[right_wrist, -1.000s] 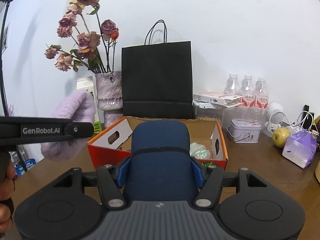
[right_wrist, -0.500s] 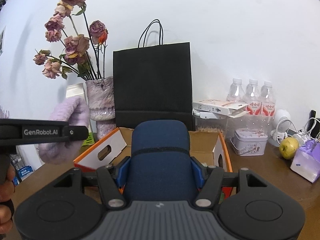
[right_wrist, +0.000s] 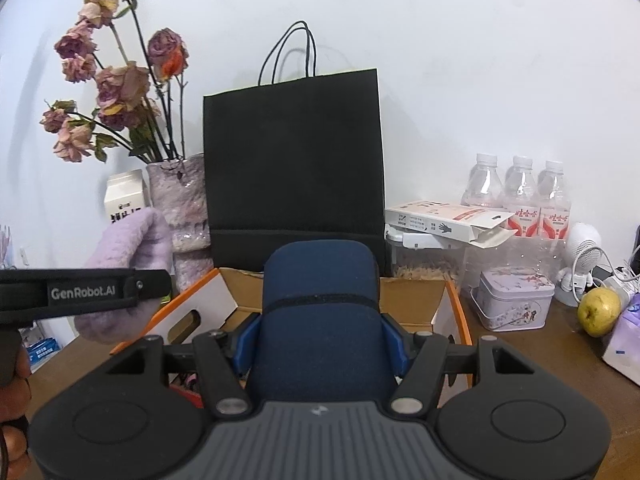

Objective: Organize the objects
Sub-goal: 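Carry the lilac towel with the left gripper while the right carries the navy case to the box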

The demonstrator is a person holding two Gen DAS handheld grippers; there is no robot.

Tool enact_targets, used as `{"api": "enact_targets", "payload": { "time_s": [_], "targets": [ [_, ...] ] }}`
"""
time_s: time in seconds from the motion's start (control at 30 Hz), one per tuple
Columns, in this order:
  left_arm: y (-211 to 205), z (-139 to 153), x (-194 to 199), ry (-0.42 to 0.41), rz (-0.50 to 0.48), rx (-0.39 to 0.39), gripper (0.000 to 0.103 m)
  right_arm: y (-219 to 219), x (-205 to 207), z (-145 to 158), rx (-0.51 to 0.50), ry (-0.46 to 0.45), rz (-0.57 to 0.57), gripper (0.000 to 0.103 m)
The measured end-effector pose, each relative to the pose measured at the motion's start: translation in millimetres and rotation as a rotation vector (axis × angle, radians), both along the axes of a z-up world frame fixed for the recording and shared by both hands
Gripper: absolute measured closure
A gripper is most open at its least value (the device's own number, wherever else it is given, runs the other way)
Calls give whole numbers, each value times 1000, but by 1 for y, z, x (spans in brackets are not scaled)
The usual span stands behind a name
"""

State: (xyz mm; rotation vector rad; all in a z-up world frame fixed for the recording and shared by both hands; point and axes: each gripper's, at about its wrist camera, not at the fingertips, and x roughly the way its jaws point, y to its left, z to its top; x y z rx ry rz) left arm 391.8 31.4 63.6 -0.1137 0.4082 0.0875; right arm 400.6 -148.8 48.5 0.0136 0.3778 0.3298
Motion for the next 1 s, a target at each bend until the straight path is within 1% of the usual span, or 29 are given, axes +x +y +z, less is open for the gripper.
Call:
{"api": "enact_targets", "payload": {
  "time_s": [0.23, 0.53, 0.87, 0.97, 1.0],
  "targets": [
    [7, -8, 22, 23, 26, 11, 54, 0, 24, -8, -2, 23, -6, 42],
    [5, -21, 40, 45, 6, 7, 54, -1, 43, -21, -8, 44, -23, 42],
    [-5, -35, 51, 28, -17, 34, 54, 1, 54, -37, -35, 63, -38, 42],
    [-7, -39, 54, 33, -22, 40, 52, 3, 56, -40, -58, 63, -44, 42],
    [-7, -40, 54, 35, -25, 38, 50, 3, 56, -41, -57, 68, -42, 42]
  ]
}}
